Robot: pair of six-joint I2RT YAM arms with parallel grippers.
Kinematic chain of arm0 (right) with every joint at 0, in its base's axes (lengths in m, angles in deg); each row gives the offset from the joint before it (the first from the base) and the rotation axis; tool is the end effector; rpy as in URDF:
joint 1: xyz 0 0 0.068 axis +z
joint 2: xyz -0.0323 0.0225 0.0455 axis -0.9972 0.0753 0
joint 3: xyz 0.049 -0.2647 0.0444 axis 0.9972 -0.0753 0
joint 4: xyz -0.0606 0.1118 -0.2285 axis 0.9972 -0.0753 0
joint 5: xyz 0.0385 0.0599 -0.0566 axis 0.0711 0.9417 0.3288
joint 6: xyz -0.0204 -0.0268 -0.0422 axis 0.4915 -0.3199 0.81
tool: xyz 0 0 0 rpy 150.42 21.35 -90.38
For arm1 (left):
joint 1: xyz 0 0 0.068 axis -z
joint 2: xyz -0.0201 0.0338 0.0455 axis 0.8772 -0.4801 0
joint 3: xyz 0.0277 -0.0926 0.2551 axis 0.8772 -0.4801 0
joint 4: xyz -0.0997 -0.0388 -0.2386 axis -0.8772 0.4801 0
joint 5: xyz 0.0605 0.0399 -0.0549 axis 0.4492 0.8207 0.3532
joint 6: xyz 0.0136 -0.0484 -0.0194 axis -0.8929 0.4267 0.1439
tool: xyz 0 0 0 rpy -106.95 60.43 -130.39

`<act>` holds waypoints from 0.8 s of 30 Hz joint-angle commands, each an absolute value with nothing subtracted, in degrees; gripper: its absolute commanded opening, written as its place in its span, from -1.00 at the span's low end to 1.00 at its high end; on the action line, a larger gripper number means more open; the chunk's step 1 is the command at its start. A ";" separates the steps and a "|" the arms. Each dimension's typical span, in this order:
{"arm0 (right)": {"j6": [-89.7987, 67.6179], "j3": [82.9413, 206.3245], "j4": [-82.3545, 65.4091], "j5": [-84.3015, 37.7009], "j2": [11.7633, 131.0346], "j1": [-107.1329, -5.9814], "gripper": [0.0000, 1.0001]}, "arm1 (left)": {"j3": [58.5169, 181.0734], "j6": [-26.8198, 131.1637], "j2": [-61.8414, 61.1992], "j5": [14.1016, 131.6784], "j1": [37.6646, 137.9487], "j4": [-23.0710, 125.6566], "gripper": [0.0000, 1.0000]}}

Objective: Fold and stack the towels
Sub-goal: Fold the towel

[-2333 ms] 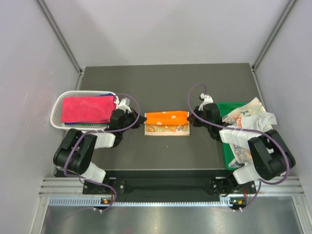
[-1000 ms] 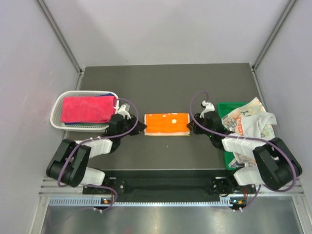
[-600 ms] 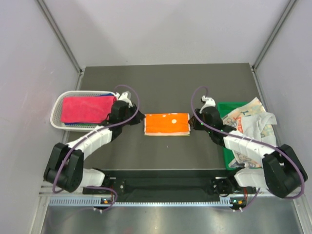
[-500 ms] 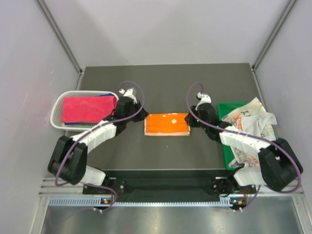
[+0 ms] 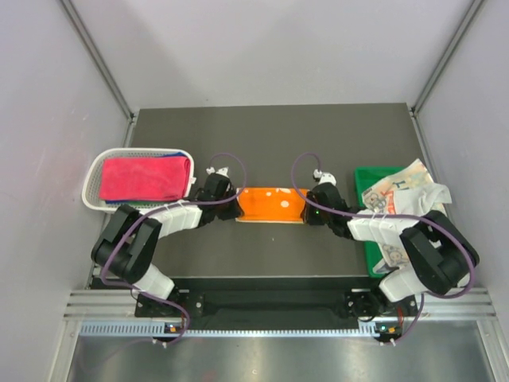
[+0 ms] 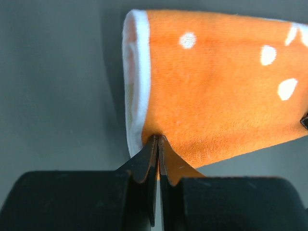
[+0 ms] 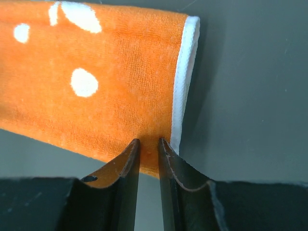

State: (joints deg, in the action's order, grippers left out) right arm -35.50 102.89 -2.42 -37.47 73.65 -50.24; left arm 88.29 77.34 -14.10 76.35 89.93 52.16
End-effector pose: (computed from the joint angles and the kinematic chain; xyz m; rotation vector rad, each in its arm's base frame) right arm 0.2247 0.1551 0.1525 -0.0299 2.3754 0.4410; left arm 0.2600 -0.1453 0.1533 -0.1354 2.4850 -0.6133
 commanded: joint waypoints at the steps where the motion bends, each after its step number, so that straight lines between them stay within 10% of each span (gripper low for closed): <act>1: -37.41 100.21 -0.14 -37.71 70.83 -49.21 -0.55 | 85.60 77.77 -11.93 77.54 90.05 52.25 -0.88; 14: -36.71 99.76 -1.55 -39.20 69.51 -49.30 -0.56 | 88.75 76.10 -9.82 79.39 90.05 57.77 -0.85; 24: -34.69 102.48 -6.03 -39.73 66.79 -49.30 -0.54 | 97.80 75.13 -9.37 77.38 86.27 65.16 -0.07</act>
